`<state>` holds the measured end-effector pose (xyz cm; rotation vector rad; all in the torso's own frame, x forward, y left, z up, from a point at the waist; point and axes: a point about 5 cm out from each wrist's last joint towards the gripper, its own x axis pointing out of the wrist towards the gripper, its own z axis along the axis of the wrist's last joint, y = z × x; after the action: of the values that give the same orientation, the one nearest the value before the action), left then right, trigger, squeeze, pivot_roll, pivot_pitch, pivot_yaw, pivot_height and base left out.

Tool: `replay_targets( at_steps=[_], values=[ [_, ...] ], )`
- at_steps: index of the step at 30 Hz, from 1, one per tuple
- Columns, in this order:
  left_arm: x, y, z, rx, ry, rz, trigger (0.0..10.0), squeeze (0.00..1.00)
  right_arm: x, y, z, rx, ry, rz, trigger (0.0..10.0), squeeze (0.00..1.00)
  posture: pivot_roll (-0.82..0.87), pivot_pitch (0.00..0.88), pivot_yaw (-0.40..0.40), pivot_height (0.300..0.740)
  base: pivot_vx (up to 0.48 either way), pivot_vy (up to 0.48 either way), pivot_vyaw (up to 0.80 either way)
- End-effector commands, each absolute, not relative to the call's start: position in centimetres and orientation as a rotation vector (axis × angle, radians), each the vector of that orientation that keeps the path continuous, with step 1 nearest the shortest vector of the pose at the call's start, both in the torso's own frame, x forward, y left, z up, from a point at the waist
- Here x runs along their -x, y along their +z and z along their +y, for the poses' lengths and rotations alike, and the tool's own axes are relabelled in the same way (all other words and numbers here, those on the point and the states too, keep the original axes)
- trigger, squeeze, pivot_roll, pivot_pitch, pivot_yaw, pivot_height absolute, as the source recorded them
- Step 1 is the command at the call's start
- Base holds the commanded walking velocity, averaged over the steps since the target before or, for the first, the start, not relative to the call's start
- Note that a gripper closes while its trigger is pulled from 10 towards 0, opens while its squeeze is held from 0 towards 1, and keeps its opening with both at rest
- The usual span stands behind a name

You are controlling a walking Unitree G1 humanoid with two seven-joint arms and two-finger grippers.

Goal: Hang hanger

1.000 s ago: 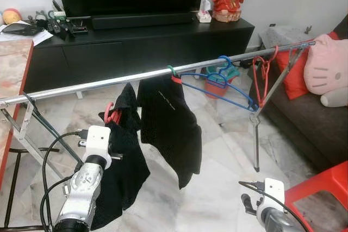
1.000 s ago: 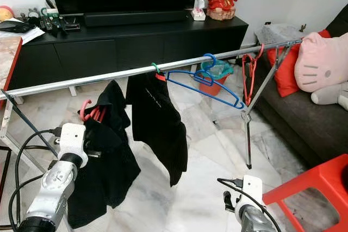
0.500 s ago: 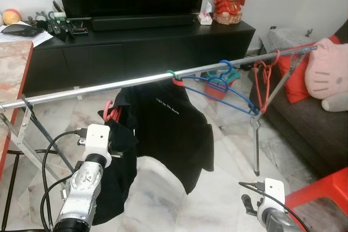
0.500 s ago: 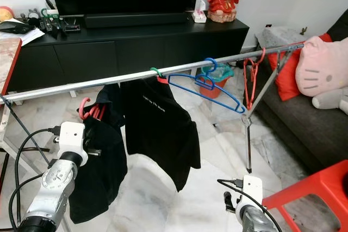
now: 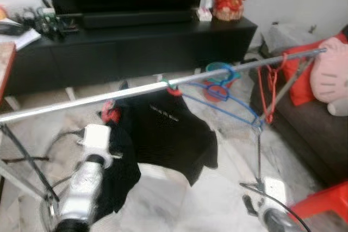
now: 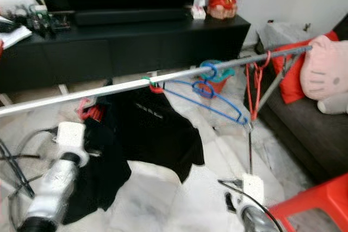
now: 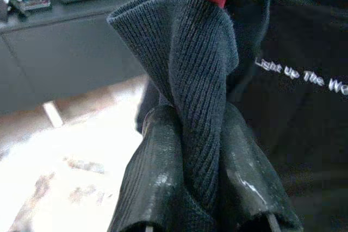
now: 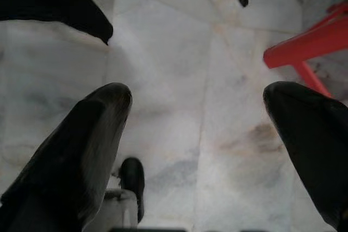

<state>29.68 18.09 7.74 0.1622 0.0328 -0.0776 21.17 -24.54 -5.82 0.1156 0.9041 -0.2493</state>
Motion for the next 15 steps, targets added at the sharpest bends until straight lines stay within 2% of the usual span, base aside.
replay_targets(
  at_steps=[1, 11, 15],
  values=[
    [-30.0, 9.2, 18.4, -0.179, -0.083, -0.035, 10.0, 0.00, -21.6, -5.7, -24.3, -0.119, -0.240, 0.897, 10.0, 0.00, 0.03, 0.000, -0.113, 0.740, 0.000, 0.000, 0.00],
    [-30.8, 9.8, 17.9, -0.213, -0.093, -0.006, 10.0, 0.00, -21.6, -5.6, -24.3, -0.116, -0.236, 0.897, 10.0, 0.00, 0.02, 0.000, -0.122, 0.740, 0.000, 0.000, 0.00],
    [-31.8, 10.3, 18.3, -0.212, -0.021, 0.013, 10.0, 0.00, -21.7, -5.5, -24.4, -0.114, -0.235, 0.895, 10.0, 0.00, 0.02, 0.000, -0.132, 0.740, 0.000, 0.000, 0.00]
  ],
)
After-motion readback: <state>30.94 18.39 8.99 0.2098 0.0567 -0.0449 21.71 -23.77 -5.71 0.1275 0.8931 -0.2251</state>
